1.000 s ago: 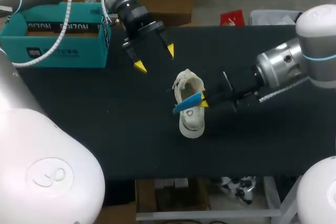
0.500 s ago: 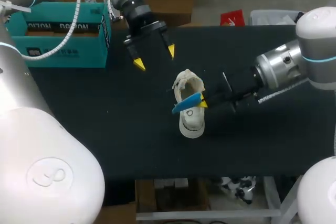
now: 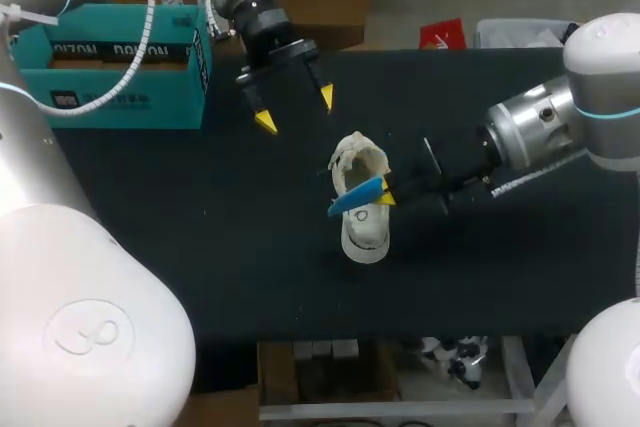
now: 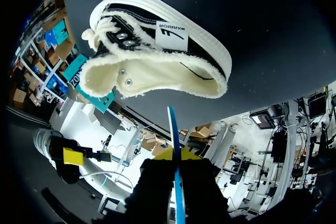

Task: Open the shoe tongue, take the insole out of the shoe, put the insole back into the shoe, and pack the shoe into the shoebox

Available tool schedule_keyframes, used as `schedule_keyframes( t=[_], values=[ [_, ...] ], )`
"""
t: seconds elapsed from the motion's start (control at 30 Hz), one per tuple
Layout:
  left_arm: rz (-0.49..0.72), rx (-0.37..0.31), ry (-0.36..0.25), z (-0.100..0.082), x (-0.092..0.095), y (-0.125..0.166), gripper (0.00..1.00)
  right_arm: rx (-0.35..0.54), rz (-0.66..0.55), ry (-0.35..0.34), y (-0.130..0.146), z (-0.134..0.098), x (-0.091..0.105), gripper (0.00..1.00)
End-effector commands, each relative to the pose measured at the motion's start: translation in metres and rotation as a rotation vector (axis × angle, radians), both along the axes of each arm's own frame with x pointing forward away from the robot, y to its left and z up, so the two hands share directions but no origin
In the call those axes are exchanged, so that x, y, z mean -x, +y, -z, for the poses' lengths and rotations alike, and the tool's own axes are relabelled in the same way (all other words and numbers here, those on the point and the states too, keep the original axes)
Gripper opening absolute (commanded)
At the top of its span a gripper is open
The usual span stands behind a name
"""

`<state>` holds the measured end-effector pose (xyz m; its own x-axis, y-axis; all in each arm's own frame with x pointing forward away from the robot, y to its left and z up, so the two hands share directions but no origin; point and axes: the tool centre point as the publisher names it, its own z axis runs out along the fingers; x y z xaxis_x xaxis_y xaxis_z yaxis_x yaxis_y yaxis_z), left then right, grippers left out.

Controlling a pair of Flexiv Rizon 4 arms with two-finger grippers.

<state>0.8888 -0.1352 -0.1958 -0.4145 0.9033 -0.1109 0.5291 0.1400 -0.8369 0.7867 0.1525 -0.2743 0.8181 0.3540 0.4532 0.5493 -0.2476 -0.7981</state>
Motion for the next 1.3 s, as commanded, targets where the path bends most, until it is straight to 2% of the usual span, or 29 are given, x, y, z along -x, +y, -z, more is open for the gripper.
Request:
schedule_keyframes(
  t=[0.03, 0.4, 0.47, 0.6, 0.83, 0.9, 1.0, 1.07, 1.3],
  values=[
    [0.003, -0.001, 0.002, 0.000, -0.001, 0.000, 1.00, 0.000, -0.001, 0.002, -0.001, -0.001, 0.000, 0.00],
    [0.003, -0.001, 0.002, 0.000, -0.001, 0.000, 1.00, 0.000, -0.001, 0.002, -0.001, -0.001, 0.000, 0.00],
    [-0.056, 0.020, 0.016, 0.001, 0.006, 0.000, 1.00, -0.005, 0.044, 0.018, 0.000, 0.002, 0.001, 0.00],
    [-0.225, 0.078, -0.026, 0.008, 0.022, 0.002, 1.00, -0.006, 0.137, 0.010, 0.003, 0.005, 0.006, 0.00],
    [-0.360, 0.188, -0.051, 0.017, 0.043, 0.005, 1.00, -0.003, 0.235, -0.047, 0.005, 0.000, 0.012, 0.00],
    [-0.419, 0.209, -0.092, 0.021, 0.047, 0.002, 1.00, -0.012, 0.260, -0.058, 0.005, -0.001, 0.013, 0.00],
    [-0.458, 0.271, -0.099, 0.026, 0.052, 0.000, 1.00, -0.023, 0.290, -0.065, 0.004, 0.000, 0.015, 0.00],
    [-0.480, 0.241, -0.124, 0.029, 0.054, -0.001, 1.00, -0.040, 0.316, -0.072, 0.003, 0.002, 0.016, 0.00],
    [-0.480, 0.241, -0.124, 0.029, 0.054, -0.001, 1.00, -0.074, 0.394, -0.092, -0.002, 0.004, 0.020, 0.00]
  ],
)
